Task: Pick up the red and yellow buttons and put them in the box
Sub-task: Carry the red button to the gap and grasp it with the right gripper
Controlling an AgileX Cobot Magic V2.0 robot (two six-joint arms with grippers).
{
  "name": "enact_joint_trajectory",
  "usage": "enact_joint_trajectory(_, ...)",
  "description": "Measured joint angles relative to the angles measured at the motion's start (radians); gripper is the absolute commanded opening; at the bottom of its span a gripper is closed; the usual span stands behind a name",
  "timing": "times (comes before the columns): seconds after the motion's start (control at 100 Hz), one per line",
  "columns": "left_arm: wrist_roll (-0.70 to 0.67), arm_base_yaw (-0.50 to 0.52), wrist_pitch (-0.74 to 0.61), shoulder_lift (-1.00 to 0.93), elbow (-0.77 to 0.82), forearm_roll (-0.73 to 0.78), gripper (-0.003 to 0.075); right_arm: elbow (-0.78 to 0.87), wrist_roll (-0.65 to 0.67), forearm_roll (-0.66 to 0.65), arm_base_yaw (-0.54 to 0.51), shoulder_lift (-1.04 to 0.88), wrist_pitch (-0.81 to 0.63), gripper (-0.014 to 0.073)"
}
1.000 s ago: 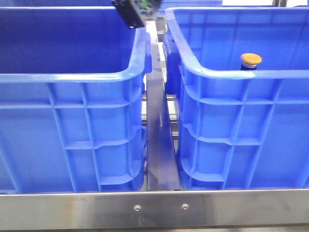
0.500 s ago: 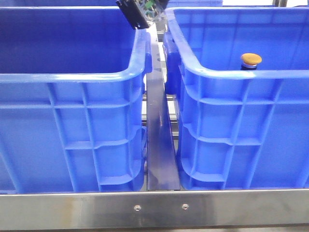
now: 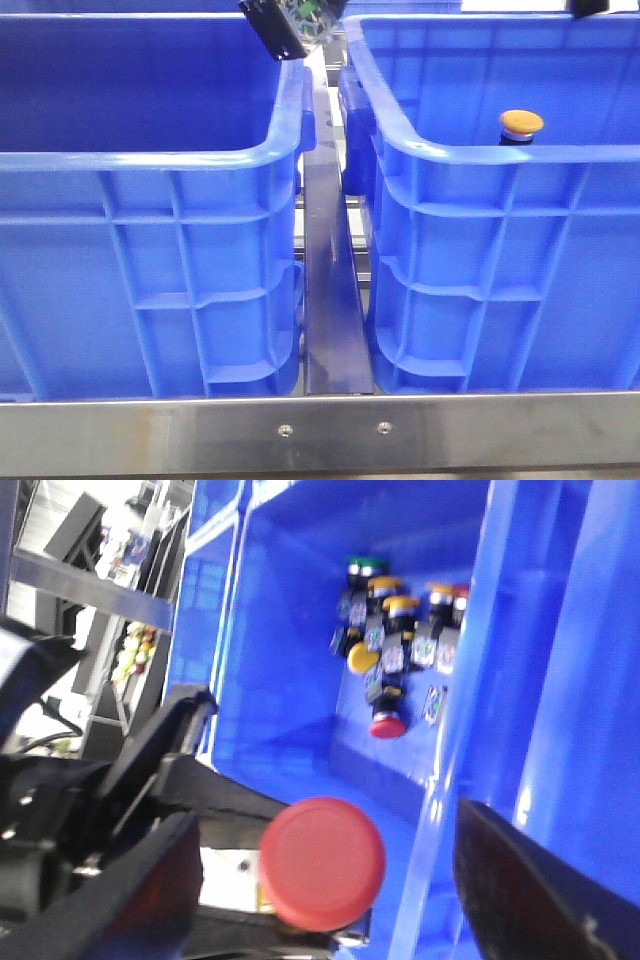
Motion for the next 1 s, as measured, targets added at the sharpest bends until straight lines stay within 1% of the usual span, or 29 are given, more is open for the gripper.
enact_joint_trajectory(0.26,0.000,0.000,-0.011,0.000,0.000,0.000,0.0104,-0.006,0.004,-0.004,0.089,0.022,0.004,0.0546)
enact_joint_trajectory(0.38,0.000,0.000,-0.014,0.000,0.000,0.002,0.0104,-0.006,0.004,-0.004,0.106,0.023,-0.007,0.0540)
enact_joint_trajectory(0.45,0.000,0.000,-0.014,0.000,0.000,0.002,0.0104,-0.006,0.006,-0.004,0.106,0.023,-0.011,0.0486)
enact_joint_trajectory(0.55,0.000,0.000,-0.016,0.000,0.000,0.002,0.0104,-0.006,0.008,-0.004,0.106,0.023,-0.018,0.0343)
enact_joint_trajectory(0.62,0.000,0.000,-0.016,-0.001,0.000,0.000,0.0104,-0.006,0.008,-0.006,0.106,0.026,-0.029,0.0262)
enact_joint_trajectory(0.67,0.000,0.000,-0.018,-0.002,0.000,0.000,0.0106,-0.006,0.008,-0.008,0.106,0.026,-0.033,0.0233)
enact_joint_trajectory(0.74,0.000,0.000,-0.018,-0.002,0.000,0.000,0.0116,-0.006,0.008,-0.010,0.106,0.026,-0.033,0.0232)
enact_joint_trajectory(0.79,0.000,0.000,-0.018,-0.002,0.000,0.000,0.0152,-0.006,0.008,-0.010,0.106,0.026,-0.033,0.0232)
enact_joint_trajectory(0.81,0.000,0.000,-0.018,-0.002,0.000,0.000,0.0177,-0.006,0.008,-0.010,0.106,0.026,-0.033,0.0232)
enact_joint_trajectory(0.86,0.000,0.000,-0.018,-0.002,0.000,0.000,0.0255,-0.006,0.008,-0.010,0.106,0.026,-0.033,0.0232)
enact_joint_trajectory(0.91,0.000,0.000,-0.018,-0.002,0.000,0.000,0.0360,-0.006,0.008,-0.010,0.106,0.026,-0.033,0.0232)
enact_joint_trajectory(0.96,0.000,0.000,-0.018,-0.002,0.000,0.000,0.0446,-0.006,0.008,-0.010,0.106,0.026,-0.032,0.0232)
enact_joint_trajectory(1.0,0.000,0.000,-0.018,-0.002,0.000,-0.001,0.0491,-0.006,0.008,-0.010,0.106,0.026,-0.032,0.0232)
